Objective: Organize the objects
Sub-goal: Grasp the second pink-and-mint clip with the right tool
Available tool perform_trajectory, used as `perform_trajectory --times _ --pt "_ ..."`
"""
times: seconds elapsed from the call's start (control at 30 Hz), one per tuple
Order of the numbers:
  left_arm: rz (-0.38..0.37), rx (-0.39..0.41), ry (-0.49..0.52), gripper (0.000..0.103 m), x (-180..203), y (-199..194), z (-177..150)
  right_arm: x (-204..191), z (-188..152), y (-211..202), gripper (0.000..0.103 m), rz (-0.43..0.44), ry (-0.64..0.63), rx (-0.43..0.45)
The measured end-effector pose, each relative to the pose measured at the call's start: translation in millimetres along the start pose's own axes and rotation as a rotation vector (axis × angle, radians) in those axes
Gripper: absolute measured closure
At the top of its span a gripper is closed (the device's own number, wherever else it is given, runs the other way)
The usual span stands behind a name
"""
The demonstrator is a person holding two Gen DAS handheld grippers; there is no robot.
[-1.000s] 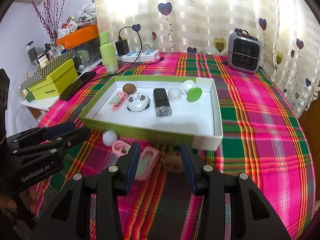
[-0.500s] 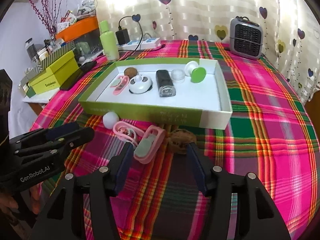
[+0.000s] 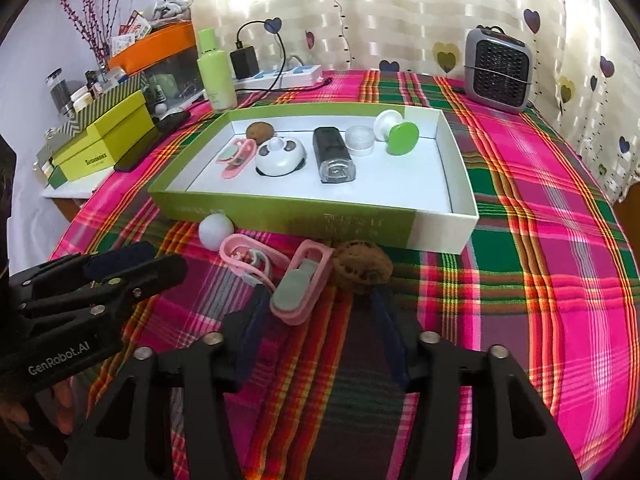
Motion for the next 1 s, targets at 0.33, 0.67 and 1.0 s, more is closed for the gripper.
perform_trajectory --times 0.33,0.67,1.0 --pt "-0.062 -0.007 0.045 0.058 16.3 3.7 6.5 -0.9 -2.0 -0.2 0.084 0.009 -0.019 -0.01" --pt "-0.147 -0.017 0.088 0.058 32.1 14.7 13.1 9.1 -9.6 -7.2 0.084 0.014 -0.023 -0.017" --pt "-0.207 -0.05 0.115 0.058 47.4 23.7 6.8 30.4 -24.2 -22.1 0.084 0.011 -0.012 -0.036"
Point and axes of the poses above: each gripper's, at about its wrist camera, not at the fingertips, and y roughly the way its jaws point, x to its right, z to its top, the point moved 3 cm from there along y, roughly the way its jaws point, and after that the axes turned 3 degrees about -z, right-handed, at the moved point
